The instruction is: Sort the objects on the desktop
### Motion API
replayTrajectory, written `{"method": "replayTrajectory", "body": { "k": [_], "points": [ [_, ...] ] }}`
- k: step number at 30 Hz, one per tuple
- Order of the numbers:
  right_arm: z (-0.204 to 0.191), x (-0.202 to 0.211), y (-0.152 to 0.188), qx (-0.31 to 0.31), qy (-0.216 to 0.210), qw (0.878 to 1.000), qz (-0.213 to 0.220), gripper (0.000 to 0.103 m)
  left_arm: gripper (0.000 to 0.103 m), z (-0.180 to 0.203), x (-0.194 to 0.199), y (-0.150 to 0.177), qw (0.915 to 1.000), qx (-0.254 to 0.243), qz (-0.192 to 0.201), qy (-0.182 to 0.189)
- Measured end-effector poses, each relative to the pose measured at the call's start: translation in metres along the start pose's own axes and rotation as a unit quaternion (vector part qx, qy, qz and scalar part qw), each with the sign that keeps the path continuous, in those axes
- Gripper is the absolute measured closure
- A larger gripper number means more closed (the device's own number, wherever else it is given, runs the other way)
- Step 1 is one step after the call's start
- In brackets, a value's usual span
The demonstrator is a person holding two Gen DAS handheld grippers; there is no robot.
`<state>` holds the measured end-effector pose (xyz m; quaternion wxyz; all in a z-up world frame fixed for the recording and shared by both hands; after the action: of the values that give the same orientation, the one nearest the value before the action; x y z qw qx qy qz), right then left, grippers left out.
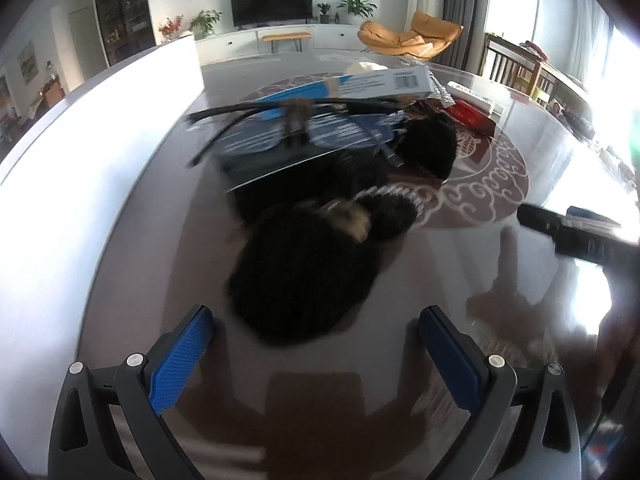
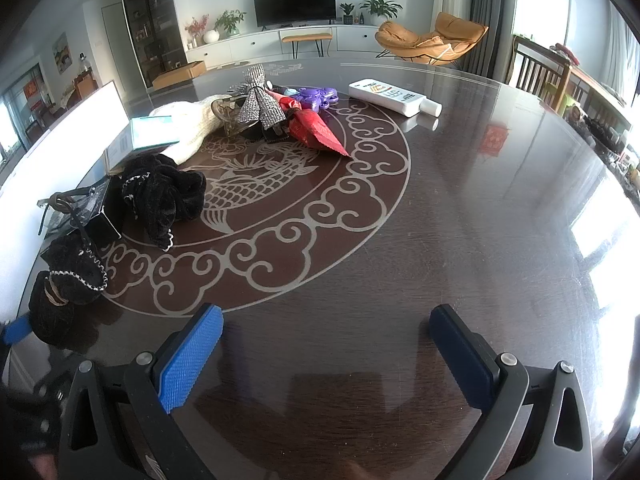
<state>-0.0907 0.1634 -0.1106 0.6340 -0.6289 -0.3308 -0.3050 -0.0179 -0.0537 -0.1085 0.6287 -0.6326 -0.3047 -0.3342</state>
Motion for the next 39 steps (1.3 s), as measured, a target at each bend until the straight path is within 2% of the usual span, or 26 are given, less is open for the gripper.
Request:
{"method": "replayTrajectory", "body": {
  "k": [2, 7, 8, 11, 14, 17, 21, 24, 27, 33, 36, 39],
  "points": [
    [0.000, 0.000, 0.000, 0.000, 0.000, 1.000, 0.000, 0.000, 0.000, -0.011, 0.003, 0.004, 0.9999, 0.009, -0.004, -0.007],
    [0.001, 0.001, 0.000, -0.002, -0.003, 1.000, 0.001, 0.000, 0.000, -0.045, -0.004, -0.007, 0.9953, 0.062, -0.066, -0.034],
    [0.000, 0.001, 0.000, -0.002, -0.004, 1.000, 0.001, 0.000, 0.000, -0.050, -0.005, -0.010, 0.9941, 0.076, -0.072, -0.027],
    [0.000, 0.001, 0.000, -0.001, -0.005, 1.000, 0.002, 0.000, 0.000, -0.062, 0.001, -0.020, 0.9907, 0.121, -0.060, 0.017],
    [0.001, 0.001, 0.000, -0.001, -0.005, 1.000, 0.002, 0.000, 0.000, -0.068, 0.008, -0.028, 0.9908, 0.130, -0.038, 0.006],
    [0.001, 0.001, 0.000, -0.001, -0.005, 1.000, 0.002, 0.000, 0.000, -0.069, 0.010, -0.035, 0.9923, 0.123, -0.017, -0.008],
    [0.001, 0.001, 0.000, -0.001, -0.006, 1.000, 0.002, 0.000, 0.000, -0.066, -0.014, -0.040, 0.9936, 0.104, -0.030, -0.031],
    [0.001, 0.001, 0.000, -0.001, -0.006, 1.000, 0.002, 0.000, 0.000, -0.050, -0.027, -0.046, 0.9935, 0.109, -0.033, 0.004],
    [0.001, 0.001, 0.000, -0.001, -0.006, 1.000, 0.002, 0.000, 0.000, -0.032, -0.033, -0.053, 0.9941, 0.100, -0.036, 0.023],
    [0.000, 0.001, 0.000, 0.000, -0.006, 1.000, 0.002, 0.000, 0.000, 0.039, -0.037, -0.057, 0.9968, 0.017, -0.031, 0.072],
    [0.000, 0.001, 0.000, 0.000, -0.006, 1.000, 0.002, 0.000, 0.000, 0.044, -0.031, -0.052, 0.9958, -0.004, -0.030, 0.087],
    [0.001, 0.001, 0.000, 0.000, -0.006, 1.000, 0.001, 0.000, 0.000, 0.030, -0.027, -0.048, 0.9952, -0.008, -0.031, 0.092]
  ]
}}
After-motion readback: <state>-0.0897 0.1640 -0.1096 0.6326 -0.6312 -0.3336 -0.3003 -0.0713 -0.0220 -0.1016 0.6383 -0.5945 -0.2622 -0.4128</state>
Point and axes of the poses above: each gripper's, at about its wrist camera, not at the fingertips, and x roughly against the way its jaws point, z to its right, y to its underside, the point moved 6 cm from there along -x, roughly the way its jaws point, and after that the axes turned 2 degrees about x, right-handed, at the moved point
